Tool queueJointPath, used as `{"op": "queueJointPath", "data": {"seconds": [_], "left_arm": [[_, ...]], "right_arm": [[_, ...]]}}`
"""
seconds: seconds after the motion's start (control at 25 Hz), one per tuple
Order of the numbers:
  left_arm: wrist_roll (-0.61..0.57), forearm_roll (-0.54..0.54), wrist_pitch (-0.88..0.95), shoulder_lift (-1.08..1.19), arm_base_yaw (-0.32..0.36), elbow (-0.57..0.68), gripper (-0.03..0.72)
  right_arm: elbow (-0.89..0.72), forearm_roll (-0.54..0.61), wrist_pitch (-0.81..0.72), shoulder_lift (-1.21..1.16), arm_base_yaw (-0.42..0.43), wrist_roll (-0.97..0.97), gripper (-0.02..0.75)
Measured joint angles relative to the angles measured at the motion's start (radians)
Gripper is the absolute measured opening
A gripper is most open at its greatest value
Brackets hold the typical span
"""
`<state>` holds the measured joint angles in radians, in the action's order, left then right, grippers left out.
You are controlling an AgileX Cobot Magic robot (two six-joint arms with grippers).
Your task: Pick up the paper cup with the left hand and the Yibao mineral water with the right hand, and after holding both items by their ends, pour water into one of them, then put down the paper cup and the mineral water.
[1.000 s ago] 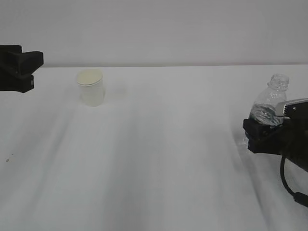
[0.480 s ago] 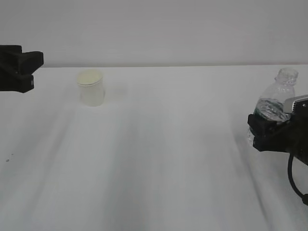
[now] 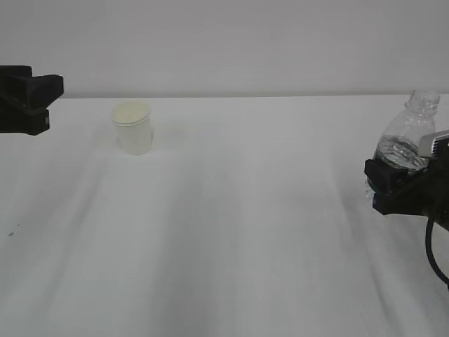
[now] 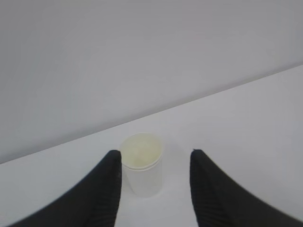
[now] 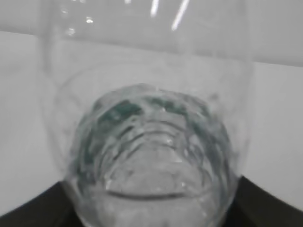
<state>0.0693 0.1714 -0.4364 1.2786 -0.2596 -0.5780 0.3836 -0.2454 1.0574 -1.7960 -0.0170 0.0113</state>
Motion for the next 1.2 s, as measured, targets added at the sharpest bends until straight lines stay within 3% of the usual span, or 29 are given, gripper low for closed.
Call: {"op": "queueJointPath", "data": {"seconds": [1.2], "left_arm": [[0.000, 0.020, -0.012, 0.061, 0.000, 0.000, 0.341]], "right_arm": [[0.094, -0.001, -0.131, 0.018, 0.000, 0.026, 0.435]]}}
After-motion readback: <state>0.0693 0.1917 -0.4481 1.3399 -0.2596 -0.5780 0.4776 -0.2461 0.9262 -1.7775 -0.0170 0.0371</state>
